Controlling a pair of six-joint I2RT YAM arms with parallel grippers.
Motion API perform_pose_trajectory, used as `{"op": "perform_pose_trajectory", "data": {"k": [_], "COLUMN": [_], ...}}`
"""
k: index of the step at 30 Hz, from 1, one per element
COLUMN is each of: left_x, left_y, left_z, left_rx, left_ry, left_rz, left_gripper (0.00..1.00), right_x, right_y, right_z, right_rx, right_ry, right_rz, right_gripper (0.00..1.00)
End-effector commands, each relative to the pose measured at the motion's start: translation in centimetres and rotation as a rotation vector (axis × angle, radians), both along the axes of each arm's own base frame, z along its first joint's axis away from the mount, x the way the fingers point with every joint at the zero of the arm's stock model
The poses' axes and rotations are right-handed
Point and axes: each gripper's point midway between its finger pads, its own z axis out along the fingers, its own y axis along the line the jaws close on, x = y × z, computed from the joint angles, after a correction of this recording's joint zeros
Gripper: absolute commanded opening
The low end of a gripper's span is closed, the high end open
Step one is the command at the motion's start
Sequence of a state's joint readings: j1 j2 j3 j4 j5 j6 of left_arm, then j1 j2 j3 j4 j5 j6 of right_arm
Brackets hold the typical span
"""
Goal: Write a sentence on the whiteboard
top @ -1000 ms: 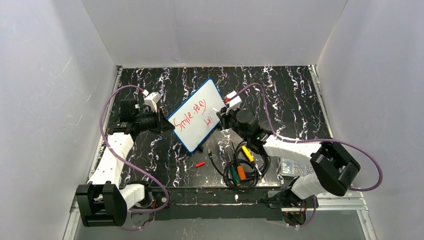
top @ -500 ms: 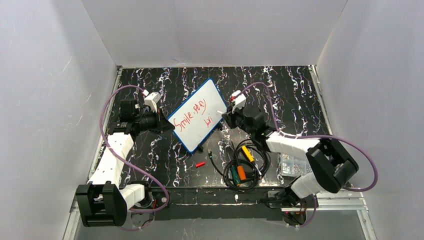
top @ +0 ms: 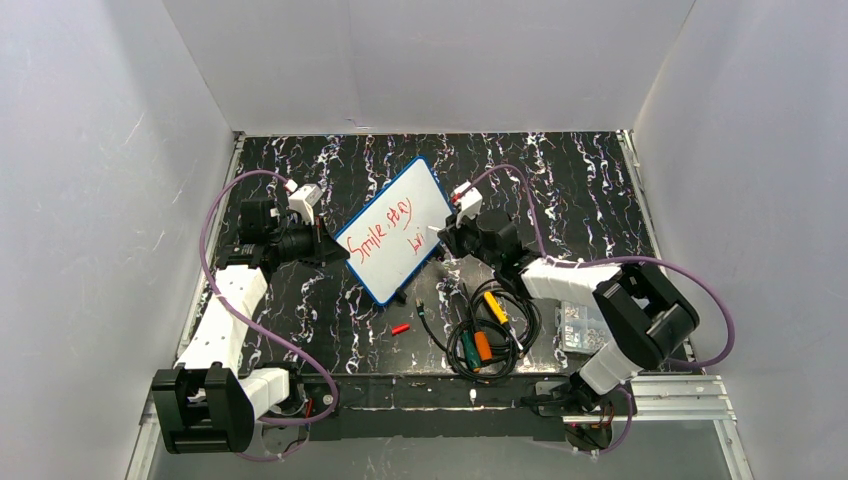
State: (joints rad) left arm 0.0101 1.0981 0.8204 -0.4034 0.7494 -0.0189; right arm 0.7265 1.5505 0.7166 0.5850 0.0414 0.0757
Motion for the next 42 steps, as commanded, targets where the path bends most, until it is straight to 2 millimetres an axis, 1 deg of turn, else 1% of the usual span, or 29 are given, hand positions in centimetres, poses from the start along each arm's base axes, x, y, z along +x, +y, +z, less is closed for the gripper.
{"op": "perform_pose_trajectory", "data": {"k": [1,7,10,12,21,27,37,42], "left_x": [-0.6,-0.6,-0.6,-0.6,-0.6,-0.6,-0.6,-0.6], "left_y": [0.4,0.4,0.4,0.4,0.4,0.4,0.4,0.4], "left_z": [-1.2,-1.3,-1.3,-1.3,-1.2,-1.3,-1.3,-1.3], "left_rx": [0.054,0.054,0.055,0.056,0.055,0.054,0.053,0.053], "left_ry": [0.04,0.044,0.043,0.043,0.041,0.043,0.045,0.043], "left_rz": [-0.007,-0.007,-0.006,-0.006,-0.006,-0.007,-0.006,-0.006], "left_gripper": [0.0,0.0,0.0,0.0,0.0,0.0,0.0,0.0], "right_x": [1.6,1.5,1.4,0.9,-0.7,-1.0,-2.0,-1.7], "right_y": [1.4,1.9,1.8,2.1,2.0,1.8,1.4,1.0], "right_z": [3.0,2.7,2.6,2.3,0.1,-0.9,-2.1,-2.0], "right_rx": [0.068,0.07,0.065,0.064,0.028,0.005,-0.019,-0.021], "right_ry": [-0.07,-0.062,-0.06,-0.049,0.004,0.024,0.048,0.045], "right_rz": [0.004,0.028,0.03,0.061,0.098,0.096,0.099,0.07], "right_gripper": [0.01,0.01,0.01,0.01,0.01,0.01,0.01,0.01]}}
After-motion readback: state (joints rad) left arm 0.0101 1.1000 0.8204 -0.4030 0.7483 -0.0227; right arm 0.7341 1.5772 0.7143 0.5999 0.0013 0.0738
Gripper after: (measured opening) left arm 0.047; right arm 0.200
